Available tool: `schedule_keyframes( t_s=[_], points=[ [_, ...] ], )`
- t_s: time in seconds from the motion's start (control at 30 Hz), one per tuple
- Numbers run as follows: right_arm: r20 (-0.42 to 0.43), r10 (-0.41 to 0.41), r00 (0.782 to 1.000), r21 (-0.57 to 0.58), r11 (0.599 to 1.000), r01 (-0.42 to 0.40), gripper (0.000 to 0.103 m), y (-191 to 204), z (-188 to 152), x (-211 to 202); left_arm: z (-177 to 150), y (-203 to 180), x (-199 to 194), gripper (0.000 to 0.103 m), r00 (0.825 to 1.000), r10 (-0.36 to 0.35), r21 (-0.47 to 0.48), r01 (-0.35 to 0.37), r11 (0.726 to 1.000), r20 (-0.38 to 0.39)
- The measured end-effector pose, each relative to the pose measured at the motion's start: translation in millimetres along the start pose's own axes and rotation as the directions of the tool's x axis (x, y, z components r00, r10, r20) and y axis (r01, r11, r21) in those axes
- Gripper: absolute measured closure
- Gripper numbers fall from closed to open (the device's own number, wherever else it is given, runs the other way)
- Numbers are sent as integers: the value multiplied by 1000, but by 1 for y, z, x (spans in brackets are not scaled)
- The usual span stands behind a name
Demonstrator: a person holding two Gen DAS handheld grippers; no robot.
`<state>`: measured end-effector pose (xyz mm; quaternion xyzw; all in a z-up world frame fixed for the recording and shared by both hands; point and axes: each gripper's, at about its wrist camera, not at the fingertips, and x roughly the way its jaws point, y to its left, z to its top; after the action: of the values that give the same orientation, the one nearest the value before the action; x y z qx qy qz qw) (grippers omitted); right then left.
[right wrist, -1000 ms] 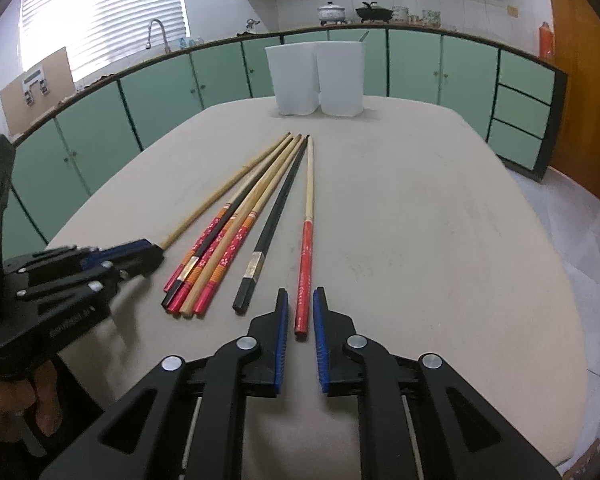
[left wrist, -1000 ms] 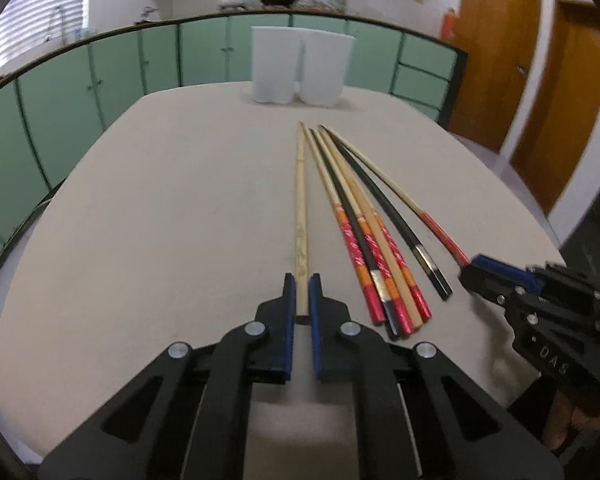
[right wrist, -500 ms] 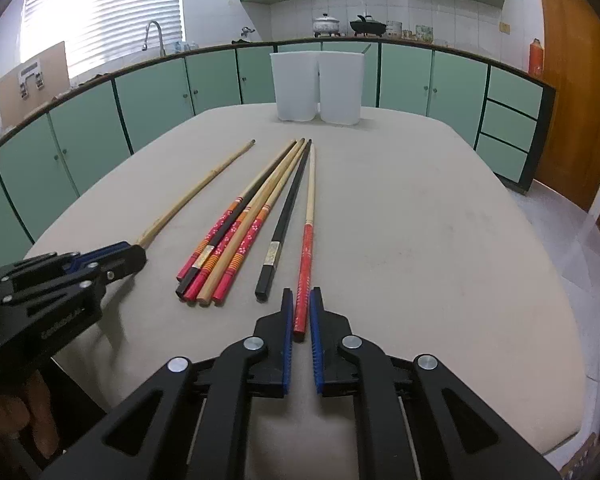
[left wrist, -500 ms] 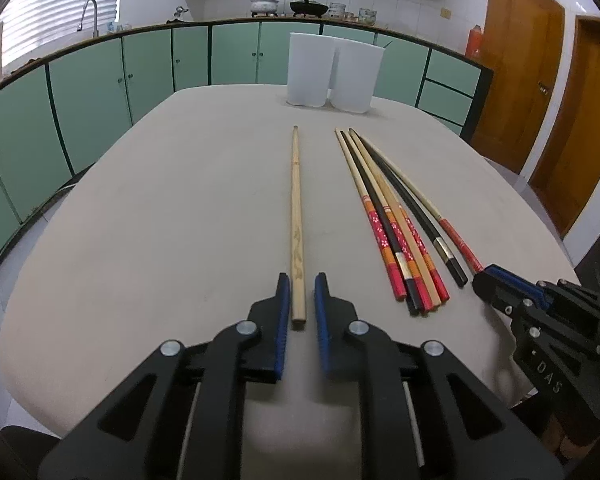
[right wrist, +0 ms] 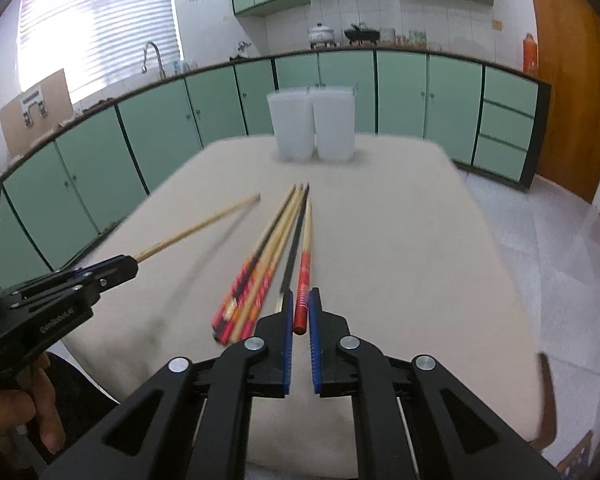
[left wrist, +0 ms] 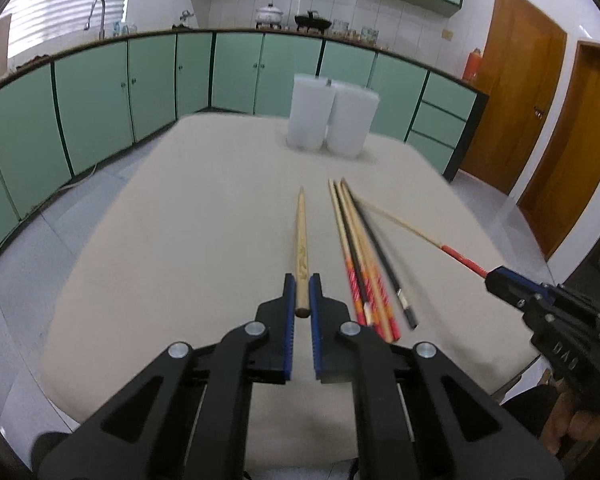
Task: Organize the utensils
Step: 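Carry both chopsticks to the white holder and lower them in upright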
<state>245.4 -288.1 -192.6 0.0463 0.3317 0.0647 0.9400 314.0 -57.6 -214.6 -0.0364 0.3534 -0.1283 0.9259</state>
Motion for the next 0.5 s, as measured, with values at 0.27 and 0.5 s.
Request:
schedule_keyframes(
  t_s=[0.27,0.5],
  points=[
    [15,42,999,-66,997,-41,96,3,79,-21,57,0,-28,97,999,-21,48,19,999,41],
    [-58,69,996,-129,989,-76,96,8,143,2,114,2,-15,97,999,-48,102,48,994,-6]
  ],
)
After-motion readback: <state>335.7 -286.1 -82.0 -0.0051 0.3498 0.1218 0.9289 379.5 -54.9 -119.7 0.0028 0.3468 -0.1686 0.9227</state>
